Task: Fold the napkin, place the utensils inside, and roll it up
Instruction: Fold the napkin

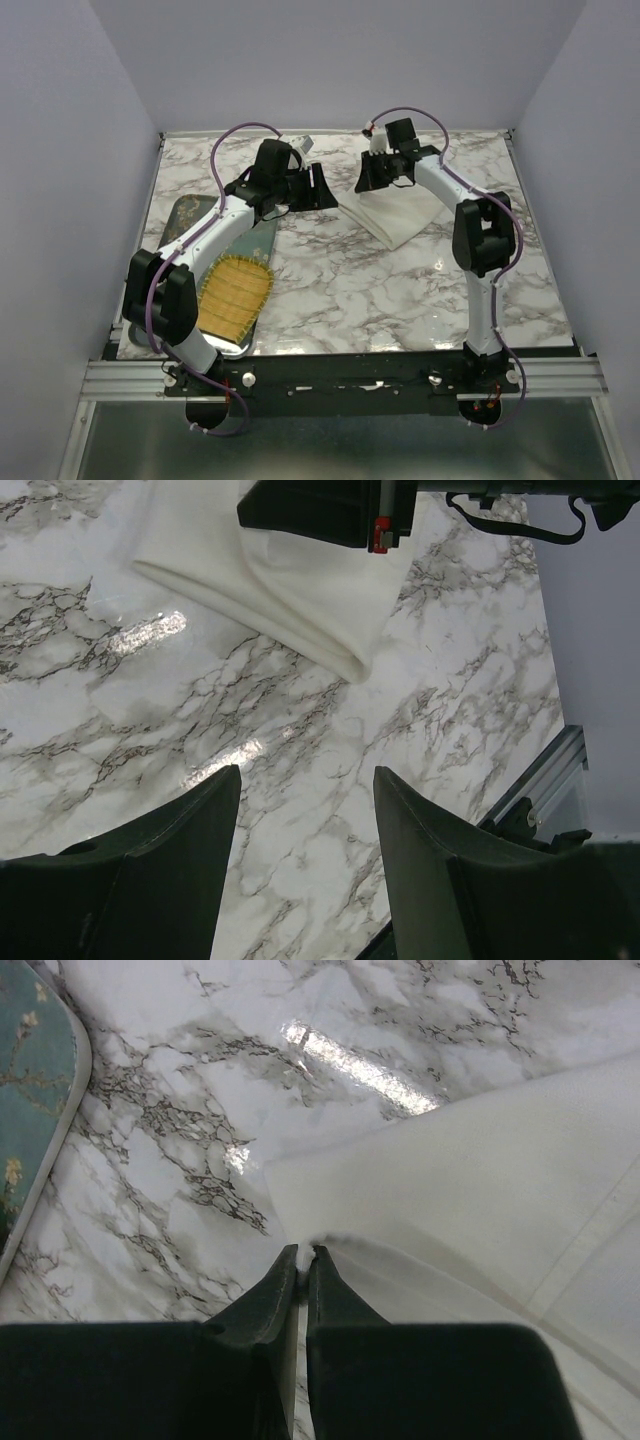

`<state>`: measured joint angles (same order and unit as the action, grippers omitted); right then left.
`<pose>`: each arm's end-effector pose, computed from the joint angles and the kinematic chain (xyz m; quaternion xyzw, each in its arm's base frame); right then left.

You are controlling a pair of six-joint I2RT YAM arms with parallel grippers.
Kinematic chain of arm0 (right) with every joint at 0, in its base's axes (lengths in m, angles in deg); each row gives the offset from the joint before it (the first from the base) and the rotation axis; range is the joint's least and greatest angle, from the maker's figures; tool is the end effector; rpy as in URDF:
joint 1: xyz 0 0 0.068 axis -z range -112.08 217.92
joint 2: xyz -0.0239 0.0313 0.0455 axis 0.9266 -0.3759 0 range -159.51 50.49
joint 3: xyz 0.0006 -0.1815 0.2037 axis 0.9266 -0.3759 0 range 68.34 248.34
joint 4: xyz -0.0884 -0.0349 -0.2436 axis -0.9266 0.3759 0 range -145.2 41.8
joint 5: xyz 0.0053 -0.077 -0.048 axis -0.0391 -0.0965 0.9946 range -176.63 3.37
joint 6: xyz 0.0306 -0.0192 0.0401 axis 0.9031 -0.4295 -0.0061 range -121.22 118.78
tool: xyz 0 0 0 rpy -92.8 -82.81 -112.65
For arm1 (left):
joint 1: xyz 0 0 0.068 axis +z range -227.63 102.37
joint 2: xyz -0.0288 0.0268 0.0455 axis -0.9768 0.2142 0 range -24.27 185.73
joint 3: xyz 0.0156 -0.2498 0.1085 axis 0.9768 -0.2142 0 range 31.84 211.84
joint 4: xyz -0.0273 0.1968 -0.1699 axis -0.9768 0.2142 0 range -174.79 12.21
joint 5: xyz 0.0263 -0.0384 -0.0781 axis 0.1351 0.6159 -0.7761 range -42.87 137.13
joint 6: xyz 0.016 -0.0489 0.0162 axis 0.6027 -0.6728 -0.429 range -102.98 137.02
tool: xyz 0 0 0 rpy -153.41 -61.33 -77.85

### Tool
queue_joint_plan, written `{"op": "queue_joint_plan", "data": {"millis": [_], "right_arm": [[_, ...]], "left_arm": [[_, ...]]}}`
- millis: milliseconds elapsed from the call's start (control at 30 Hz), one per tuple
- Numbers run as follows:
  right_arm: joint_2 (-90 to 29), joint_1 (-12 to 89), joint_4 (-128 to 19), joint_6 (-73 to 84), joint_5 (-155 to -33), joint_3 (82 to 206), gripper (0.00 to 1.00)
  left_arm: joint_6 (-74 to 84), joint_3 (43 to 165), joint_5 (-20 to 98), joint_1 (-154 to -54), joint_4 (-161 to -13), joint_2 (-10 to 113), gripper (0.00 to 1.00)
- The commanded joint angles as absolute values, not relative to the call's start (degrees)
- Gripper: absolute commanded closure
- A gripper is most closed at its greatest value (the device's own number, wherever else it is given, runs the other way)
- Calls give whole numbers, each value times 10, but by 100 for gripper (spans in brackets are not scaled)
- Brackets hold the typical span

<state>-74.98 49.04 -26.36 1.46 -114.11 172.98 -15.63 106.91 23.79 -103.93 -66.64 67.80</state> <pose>0.4601 0.1748 0.2170 -0.2096 0.8912 0.2816 0.2873 0.3241 -0.1759 0.3016 0.0449 0.8731 -0.3782 0.3043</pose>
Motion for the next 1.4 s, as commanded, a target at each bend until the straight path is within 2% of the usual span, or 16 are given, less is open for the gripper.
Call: {"op": "queue_joint_plan", "data": {"millis": [0,400,533,567,700,767,900,933,1000,1033,1100,1133,1200,1367], "right_arm": [[-773,481,-256,10,-1146,1753,88],[-795,469,-244,5,-1155,1767,81],[-799,470,-228,12,-1141,1785,67],[-800,470,-213,15,-1135,1806,59],[-798,470,-159,42,-1129,1870,51],[-770,473,-148,54,-1088,1867,48],[-683,501,-155,108,-1026,1786,47],[-646,522,-163,120,-1023,1732,47],[-602,545,-224,156,-1033,1651,47],[-584,570,-243,169,-1038,1578,47],[-542,595,-281,197,-1040,1526,47],[-533,616,-288,200,-1040,1504,47],[-529,633,-294,197,-1038,1474,50],[-530,675,-305,194,-998,1441,55]], "left_arm": [[-153,1060,245,-1038,-664,663,36],[-153,1058,243,-1039,-665,665,36],[-155,1059,244,-1038,-668,670,35],[-157,1064,244,-1038,-669,679,35],[-177,1084,236,-1038,-679,709,31],[-193,1103,230,-1038,-697,737,27],[-228,1158,209,-1040,-706,811,21],[-231,1173,214,-1041,-699,829,15],[-233,1222,222,-1041,-684,879,16],[-233,1237,230,-1041,-681,895,18],[-232,1274,237,-1042,-680,930,22],[-235,1286,241,-1042,-678,943,27],[-237,1319,241,-1043,-677,974,29],[-240,1355,227,-1043,-691,1015,27]]}}
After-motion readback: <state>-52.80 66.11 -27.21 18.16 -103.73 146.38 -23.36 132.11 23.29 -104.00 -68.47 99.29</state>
